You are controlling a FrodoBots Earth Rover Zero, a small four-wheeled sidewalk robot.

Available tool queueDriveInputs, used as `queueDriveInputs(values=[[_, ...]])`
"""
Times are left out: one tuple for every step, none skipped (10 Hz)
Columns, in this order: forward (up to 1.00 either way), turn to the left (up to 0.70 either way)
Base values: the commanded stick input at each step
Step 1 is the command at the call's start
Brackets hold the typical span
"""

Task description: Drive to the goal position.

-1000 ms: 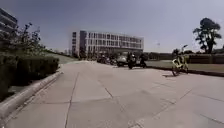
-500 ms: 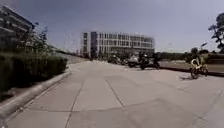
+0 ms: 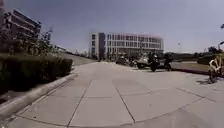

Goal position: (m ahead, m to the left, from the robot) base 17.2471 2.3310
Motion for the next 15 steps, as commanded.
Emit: queueDriveInputs(values=[[0.7,0.0],[0.7,0.0],[0.7,0.0],[0.7,0.0],[0.7,0.01],[0.7,0.35],[0.7,0.35],[0.7,0.35],[0.7,0.35],[0.7,0.35],[0.7,0.35],[0.7,0.35],[0.7,0.35],[0.7,0.35],[0.7,0.2]])
